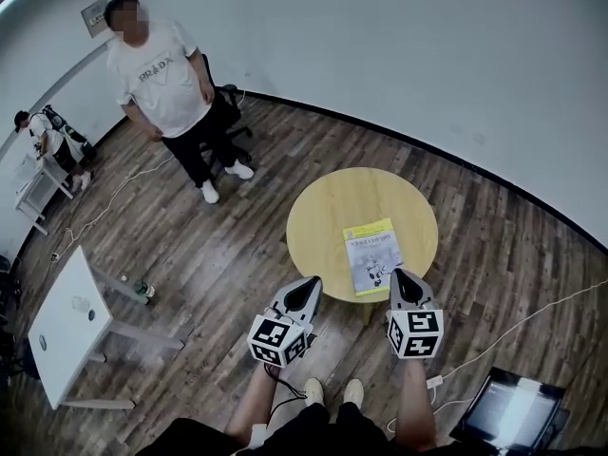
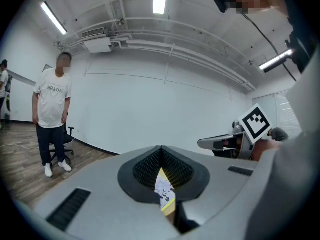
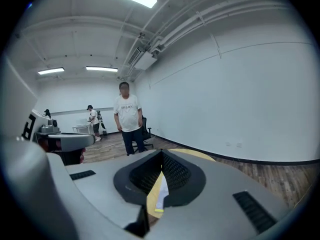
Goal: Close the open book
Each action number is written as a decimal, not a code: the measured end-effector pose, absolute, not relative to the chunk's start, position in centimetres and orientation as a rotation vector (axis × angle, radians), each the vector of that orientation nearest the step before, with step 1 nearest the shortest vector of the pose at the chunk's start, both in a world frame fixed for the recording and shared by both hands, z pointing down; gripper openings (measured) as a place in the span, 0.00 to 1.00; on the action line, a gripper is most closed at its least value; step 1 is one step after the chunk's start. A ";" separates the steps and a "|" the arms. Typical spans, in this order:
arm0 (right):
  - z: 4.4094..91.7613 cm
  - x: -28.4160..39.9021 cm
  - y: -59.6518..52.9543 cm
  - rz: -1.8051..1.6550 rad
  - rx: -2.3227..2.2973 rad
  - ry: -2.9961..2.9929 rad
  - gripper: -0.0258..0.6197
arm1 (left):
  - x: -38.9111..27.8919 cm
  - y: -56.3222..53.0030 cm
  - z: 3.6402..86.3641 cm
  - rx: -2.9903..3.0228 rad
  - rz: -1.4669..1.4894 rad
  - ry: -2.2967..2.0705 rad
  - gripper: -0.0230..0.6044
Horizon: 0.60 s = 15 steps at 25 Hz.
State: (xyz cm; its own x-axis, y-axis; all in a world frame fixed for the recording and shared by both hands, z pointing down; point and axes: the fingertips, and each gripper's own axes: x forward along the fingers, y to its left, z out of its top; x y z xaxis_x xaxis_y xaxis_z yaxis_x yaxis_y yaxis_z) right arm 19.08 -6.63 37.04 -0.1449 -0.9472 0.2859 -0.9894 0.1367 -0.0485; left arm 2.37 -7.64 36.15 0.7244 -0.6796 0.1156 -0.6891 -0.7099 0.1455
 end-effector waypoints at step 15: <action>28.3 13.9 -1.1 0.146 1.905 -2.325 0.05 | -0.7 -4.3 28.1 2.844 -0.031 -1.161 0.03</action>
State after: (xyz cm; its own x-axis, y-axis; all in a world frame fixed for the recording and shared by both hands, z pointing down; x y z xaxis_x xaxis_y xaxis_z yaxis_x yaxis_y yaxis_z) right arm 13.90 -1.06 28.28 -0.1936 -0.9674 0.1629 -0.9802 0.1977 0.0089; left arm -0.74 -4.26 28.15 0.7147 -0.6994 0.0073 -0.6980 -0.7125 0.0718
